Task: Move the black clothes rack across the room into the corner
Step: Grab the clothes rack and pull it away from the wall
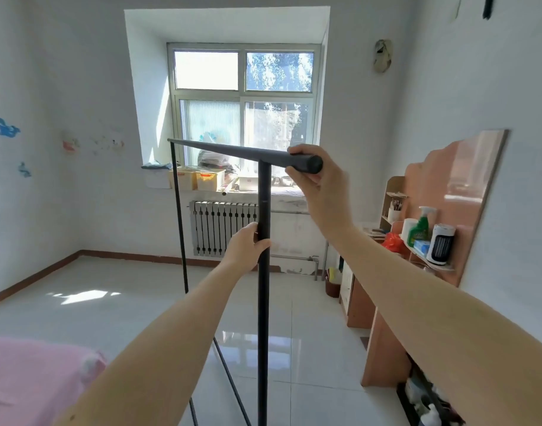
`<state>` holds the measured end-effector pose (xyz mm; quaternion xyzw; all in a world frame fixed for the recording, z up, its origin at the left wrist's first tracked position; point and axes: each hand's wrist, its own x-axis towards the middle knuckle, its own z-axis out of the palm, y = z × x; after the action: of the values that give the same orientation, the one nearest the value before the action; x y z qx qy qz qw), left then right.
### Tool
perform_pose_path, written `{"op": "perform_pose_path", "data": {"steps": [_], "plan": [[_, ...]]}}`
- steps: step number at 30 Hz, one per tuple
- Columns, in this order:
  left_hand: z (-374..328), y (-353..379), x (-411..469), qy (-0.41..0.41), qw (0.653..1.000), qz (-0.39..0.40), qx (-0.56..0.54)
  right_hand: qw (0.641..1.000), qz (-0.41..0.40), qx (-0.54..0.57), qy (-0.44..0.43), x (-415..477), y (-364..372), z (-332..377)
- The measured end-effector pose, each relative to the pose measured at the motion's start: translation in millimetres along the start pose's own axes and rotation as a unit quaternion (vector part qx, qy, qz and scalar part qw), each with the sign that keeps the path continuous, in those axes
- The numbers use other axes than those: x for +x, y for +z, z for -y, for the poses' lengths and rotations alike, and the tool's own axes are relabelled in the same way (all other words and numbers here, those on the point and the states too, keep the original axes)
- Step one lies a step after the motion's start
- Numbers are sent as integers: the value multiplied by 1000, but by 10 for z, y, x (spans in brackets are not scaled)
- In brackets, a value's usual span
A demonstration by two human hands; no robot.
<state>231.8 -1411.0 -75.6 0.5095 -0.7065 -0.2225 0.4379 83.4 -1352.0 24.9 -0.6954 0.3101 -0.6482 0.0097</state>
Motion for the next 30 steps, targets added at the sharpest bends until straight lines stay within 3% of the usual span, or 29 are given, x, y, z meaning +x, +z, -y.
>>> {"op": "perform_pose_path", "data": {"steps": [10, 21, 30], "plan": [[601, -143, 1084, -50, 998, -30, 14, 994, 86, 35, -56, 709, 775, -1087], [1268, -238, 2193, -63, 995, -75, -4, 992, 80, 66, -67, 1278, 1622, -2013], [2090, -555, 3321, -37, 998, -44, -13, 997, 59, 52, -13, 1791, 2595, -2757]]}}
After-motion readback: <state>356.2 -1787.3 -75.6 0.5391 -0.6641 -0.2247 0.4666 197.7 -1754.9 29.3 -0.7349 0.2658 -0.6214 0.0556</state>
